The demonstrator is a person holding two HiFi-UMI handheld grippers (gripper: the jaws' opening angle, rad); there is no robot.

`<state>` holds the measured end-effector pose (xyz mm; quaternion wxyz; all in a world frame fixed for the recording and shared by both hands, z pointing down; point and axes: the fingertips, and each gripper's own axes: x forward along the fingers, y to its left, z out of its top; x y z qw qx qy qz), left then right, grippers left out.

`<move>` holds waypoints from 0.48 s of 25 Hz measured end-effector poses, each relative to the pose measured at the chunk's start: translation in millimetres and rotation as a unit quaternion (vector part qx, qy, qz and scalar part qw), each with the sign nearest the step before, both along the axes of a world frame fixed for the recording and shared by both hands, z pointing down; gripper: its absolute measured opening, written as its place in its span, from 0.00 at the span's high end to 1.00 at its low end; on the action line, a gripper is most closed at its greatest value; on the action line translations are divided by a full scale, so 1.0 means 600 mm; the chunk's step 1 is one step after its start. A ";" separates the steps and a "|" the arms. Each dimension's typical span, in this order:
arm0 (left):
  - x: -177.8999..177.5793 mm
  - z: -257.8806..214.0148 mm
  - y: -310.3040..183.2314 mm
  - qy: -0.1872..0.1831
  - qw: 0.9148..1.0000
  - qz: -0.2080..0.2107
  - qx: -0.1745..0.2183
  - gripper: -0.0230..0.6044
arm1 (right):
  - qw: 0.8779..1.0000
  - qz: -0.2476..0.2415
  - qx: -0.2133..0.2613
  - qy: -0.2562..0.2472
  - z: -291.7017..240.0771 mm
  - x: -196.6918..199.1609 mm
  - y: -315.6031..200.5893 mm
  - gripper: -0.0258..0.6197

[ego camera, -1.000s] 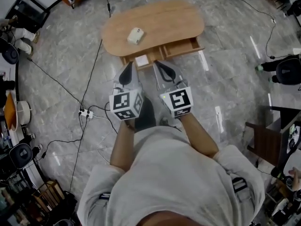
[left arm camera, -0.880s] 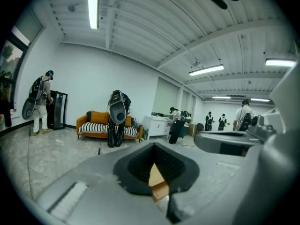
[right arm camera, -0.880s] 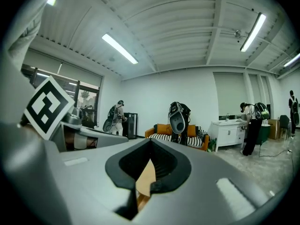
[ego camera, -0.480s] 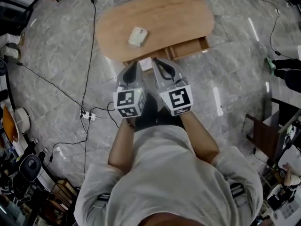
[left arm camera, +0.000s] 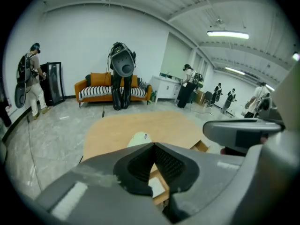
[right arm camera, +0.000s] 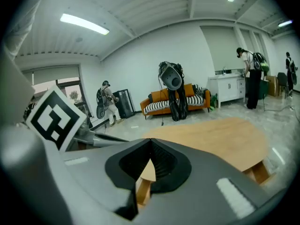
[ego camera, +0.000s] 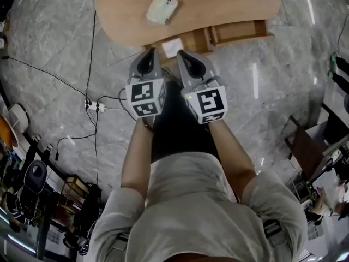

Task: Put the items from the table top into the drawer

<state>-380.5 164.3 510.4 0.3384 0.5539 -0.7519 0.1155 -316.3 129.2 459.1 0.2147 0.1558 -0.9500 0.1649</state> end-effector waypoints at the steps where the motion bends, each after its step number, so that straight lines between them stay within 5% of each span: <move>1: -0.006 0.028 -0.005 0.006 1.000 -0.009 -0.011 0.93 | 1.000 0.000 -0.006 0.003 0.022 -0.002 -0.008 0.95; 5: -0.029 0.107 -0.025 0.016 0.999 -0.015 -0.032 0.93 | 1.000 0.001 -0.008 0.010 0.087 -0.022 -0.046 0.95; 10: -0.054 0.175 -0.068 -0.036 0.996 0.032 -0.081 0.93 | 1.000 -0.001 -0.018 0.022 0.143 -0.030 -0.100 0.95; 12: -0.069 0.204 -0.090 -0.037 0.994 0.045 -0.096 0.86 | 0.999 -0.007 -0.029 0.033 0.170 -0.030 -0.116 0.95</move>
